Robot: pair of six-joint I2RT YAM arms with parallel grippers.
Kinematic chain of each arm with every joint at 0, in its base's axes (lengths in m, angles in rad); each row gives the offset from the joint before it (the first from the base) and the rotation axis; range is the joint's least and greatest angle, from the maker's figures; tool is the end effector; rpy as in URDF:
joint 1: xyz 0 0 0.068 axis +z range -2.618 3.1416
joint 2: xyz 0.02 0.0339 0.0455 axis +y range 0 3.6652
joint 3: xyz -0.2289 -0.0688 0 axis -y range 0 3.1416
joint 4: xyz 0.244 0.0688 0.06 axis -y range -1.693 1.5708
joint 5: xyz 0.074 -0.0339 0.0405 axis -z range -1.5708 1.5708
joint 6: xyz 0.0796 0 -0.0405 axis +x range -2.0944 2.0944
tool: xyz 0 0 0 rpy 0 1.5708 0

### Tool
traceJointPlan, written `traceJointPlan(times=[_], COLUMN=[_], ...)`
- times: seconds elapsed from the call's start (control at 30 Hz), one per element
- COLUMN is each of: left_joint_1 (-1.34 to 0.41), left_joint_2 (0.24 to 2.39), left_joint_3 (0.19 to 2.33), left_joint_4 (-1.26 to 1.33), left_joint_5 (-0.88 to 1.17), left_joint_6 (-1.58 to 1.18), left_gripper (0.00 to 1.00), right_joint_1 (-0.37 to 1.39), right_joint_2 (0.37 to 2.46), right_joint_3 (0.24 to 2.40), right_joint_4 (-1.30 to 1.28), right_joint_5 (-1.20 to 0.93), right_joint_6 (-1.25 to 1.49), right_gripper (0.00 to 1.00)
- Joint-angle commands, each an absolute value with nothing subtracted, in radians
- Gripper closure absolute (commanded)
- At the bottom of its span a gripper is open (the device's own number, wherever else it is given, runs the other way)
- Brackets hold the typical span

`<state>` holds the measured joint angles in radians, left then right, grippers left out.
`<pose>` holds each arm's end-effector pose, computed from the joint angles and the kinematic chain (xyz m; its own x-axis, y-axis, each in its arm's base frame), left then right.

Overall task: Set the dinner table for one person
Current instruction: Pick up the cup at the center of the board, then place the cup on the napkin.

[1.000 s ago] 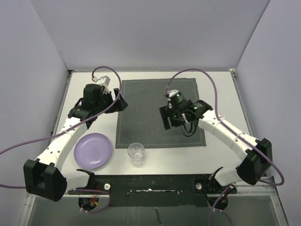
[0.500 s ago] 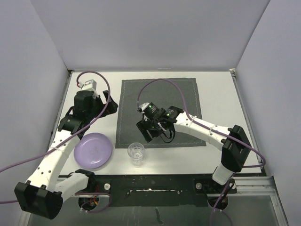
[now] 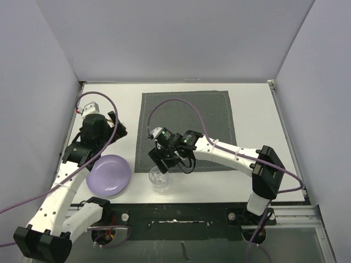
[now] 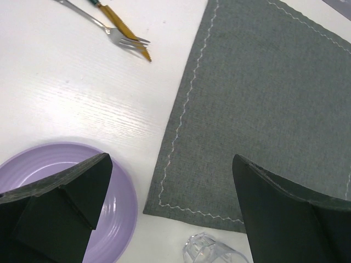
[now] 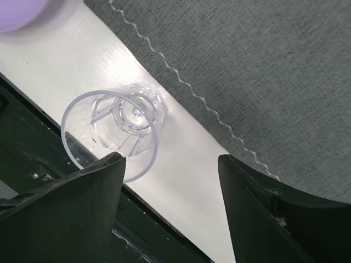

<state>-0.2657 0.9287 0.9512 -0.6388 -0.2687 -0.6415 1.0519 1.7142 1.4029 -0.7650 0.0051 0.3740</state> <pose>0.2453 -0.0449 0.2752 -0.4733 -0.4691 -0.7456 -0.2984 0.8817 -0.3654 0.1869 0.3265 0.1872 -0.7231 -0.5296 -0.4434 -0.6477 0.7428 0.1692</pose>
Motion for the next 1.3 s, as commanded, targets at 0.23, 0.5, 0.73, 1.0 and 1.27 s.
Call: traceJointPlan(times=[0.23,0.5,0.73,1.0,1.27], left_joint_1=[-0.251,-0.246,-0.245,-0.243,-0.243], left_joint_2=[0.832,0.844,0.865,0.844,0.781], left_joint_3=[0.935,0.935,0.938,0.928,0.891], left_joint_4=[-0.676,-0.661,-0.657,-0.685,-0.728], left_joint_5=[-0.349,-0.327,-0.307,-0.301,-0.284], left_joint_6=[-0.683,-0.673,-0.665,-0.668,-0.685], left_gripper=[0.05,0.05,0.05,0.05,0.05], right_joint_1=[1.081,1.106,1.113,0.735,0.35], right_joint_2=[1.816,1.835,1.803,1.767,2.033], right_joint_3=[1.439,1.572,1.762,1.874,2.273], right_joint_4=[-0.721,-0.844,-0.999,-1.069,-1.151], right_joint_5=[-0.022,0.086,0.169,0.219,0.085], right_joint_6=[0.415,0.401,0.378,0.292,0.193], right_gripper=[0.75,1.0,1.0,1.0,1.0])
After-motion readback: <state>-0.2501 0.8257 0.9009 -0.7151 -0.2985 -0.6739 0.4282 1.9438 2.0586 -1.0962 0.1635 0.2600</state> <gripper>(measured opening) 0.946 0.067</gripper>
